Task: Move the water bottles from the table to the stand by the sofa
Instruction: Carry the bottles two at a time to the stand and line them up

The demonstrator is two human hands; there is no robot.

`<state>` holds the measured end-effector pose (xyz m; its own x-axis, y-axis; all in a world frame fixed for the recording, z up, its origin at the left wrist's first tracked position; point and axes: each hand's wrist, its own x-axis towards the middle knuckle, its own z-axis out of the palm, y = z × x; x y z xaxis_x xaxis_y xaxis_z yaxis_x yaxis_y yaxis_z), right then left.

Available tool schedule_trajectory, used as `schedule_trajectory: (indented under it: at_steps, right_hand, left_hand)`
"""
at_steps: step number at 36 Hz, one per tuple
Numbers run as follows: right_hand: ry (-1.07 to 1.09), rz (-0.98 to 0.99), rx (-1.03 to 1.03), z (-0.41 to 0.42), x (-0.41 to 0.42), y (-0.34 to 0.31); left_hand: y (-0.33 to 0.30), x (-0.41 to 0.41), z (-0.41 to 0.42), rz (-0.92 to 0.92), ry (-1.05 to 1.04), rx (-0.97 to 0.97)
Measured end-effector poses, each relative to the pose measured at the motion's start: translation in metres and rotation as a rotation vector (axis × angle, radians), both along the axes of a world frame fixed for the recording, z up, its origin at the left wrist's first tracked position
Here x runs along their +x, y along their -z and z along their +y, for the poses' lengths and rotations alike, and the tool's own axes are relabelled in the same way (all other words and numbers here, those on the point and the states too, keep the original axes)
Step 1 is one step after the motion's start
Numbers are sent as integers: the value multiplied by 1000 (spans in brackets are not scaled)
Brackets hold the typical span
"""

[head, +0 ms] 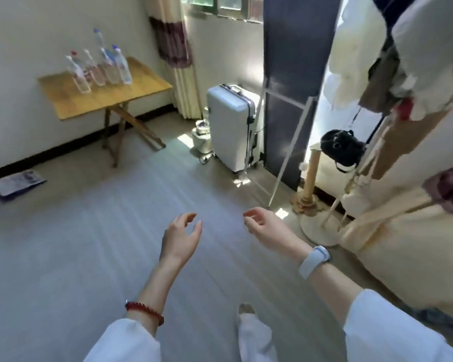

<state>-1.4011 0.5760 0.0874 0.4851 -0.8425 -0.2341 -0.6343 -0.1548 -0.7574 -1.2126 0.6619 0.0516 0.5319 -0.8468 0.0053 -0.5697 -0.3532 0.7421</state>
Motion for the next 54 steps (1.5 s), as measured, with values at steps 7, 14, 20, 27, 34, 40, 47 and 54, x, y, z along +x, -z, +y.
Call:
schedule_trajectory:
  at_steps: [7, 14, 20, 27, 34, 40, 47, 54]
  right_hand:
    - [-178, -15, -26, -155, 181, 7]
    - [-280, -53, -17, -269, 361, -10]
    - [-474, -65, 12, -313, 513, -7]
    - [-551, -75, -12, -400, 695, -5]
    - [-526, -97, -24, -496, 843, -22]
    - [-380, -136, -47, -600, 928, -4]
    - [-226, -188, -15, -752, 1047, 36]
    - [-103, -173, 42, -898, 1164, 81]
  left_hand:
    - [-13, 166, -138, -67, -144, -28]
    - [-57, 318, -224, -120, -275, -73]
    - [-43, 446, -235, -84, -475, -12]
    - [-38, 635, -289, -113, -612, -48]
    - [-57, 787, -394, -119, -581, -95]
    - [-41, 884, -511, -51, -511, -114]
    - [17, 990, -647, 63, -574, -45]
    - [50, 1080, -754, 164, -657, 27]
